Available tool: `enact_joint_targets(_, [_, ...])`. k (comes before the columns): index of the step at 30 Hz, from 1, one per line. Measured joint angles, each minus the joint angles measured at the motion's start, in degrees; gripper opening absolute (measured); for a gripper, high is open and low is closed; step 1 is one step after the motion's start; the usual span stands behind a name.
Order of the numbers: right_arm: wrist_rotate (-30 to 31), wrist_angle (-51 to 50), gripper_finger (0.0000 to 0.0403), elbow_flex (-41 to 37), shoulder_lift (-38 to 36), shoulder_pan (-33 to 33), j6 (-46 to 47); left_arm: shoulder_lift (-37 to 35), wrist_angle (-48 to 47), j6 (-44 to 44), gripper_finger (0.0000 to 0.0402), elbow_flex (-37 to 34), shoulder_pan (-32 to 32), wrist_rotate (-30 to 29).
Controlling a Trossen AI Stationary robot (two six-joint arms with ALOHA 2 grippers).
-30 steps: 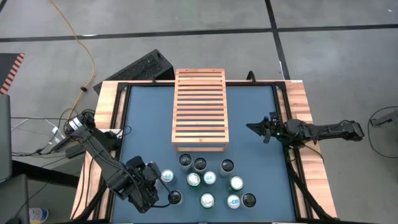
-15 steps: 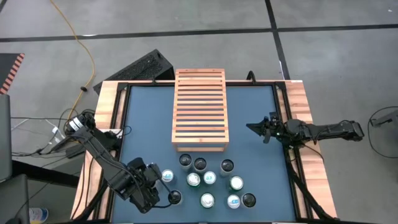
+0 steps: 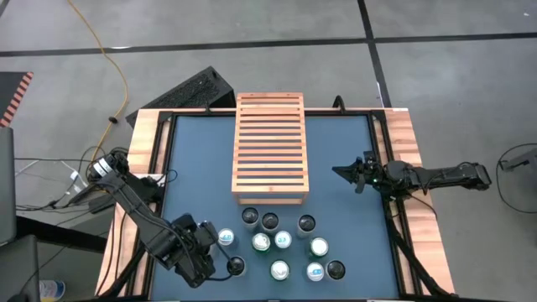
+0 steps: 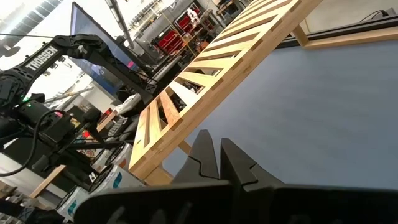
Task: Place canned beverage on shelf
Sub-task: Put the white yellow soda can on the shelf
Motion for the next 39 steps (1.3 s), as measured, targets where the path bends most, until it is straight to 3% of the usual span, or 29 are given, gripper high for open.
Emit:
enact_joint_targets(32, [0.0, 0.0, 0.0000, 0.0, 0.0, 0.0, 0.0, 0.0, 0.8, 2.6, 0.0302, -1.6, 3.3, 1.5])
enact_joint_targets(39, [0.0, 0.0, 0.0000, 0.0, 0.0, 0.0, 0.0, 0.0, 0.8, 4.0, 0.0260, -1.6, 3.5, 1.9])
